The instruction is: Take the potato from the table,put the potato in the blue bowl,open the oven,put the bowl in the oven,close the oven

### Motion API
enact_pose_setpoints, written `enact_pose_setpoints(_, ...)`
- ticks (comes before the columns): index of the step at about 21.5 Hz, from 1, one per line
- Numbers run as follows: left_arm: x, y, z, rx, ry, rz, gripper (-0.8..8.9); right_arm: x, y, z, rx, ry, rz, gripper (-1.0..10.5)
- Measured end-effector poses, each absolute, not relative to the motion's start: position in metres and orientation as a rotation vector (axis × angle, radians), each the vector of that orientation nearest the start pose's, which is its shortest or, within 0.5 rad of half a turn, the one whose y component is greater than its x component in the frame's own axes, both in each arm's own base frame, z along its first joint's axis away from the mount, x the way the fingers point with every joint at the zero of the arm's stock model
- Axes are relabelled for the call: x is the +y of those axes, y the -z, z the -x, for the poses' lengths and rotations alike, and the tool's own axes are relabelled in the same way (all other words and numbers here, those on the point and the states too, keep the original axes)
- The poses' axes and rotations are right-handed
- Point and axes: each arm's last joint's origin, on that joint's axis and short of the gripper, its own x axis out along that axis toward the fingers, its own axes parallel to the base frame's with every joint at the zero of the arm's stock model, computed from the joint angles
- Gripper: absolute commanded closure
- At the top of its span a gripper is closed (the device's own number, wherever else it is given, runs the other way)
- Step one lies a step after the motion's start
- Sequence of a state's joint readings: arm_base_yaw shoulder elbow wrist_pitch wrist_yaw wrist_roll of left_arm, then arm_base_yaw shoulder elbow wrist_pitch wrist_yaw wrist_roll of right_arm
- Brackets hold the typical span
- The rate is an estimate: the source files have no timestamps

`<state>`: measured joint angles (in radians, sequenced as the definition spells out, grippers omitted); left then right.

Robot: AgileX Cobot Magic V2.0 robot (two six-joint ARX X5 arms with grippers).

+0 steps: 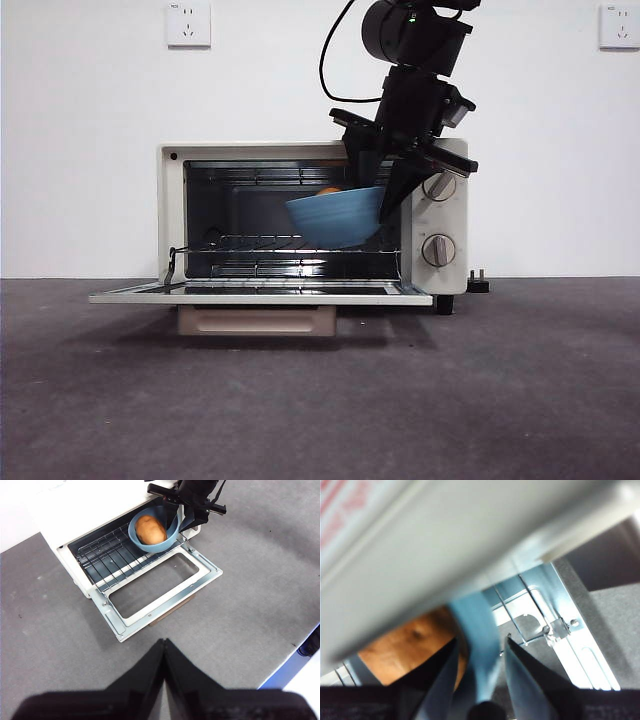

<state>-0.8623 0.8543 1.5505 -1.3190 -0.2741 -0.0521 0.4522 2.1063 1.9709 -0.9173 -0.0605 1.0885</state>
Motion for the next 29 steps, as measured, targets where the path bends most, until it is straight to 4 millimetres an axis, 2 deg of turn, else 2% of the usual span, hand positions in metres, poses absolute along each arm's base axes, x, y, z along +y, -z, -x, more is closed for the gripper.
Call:
enact_pose_setpoints(18,-0.051,-0.450,-0.054,0.547,0.554,-0.291,8.19,0.196,-0.275,-0.404,1.171,0.162,-0.688,7.9)
enact_pose_setpoints(29,-0.051,-0.450,-0.054,0.547,0.554,-0.291,8.19,0.197,-0.297,-0.403,1.085,0.051,-0.709,7.9)
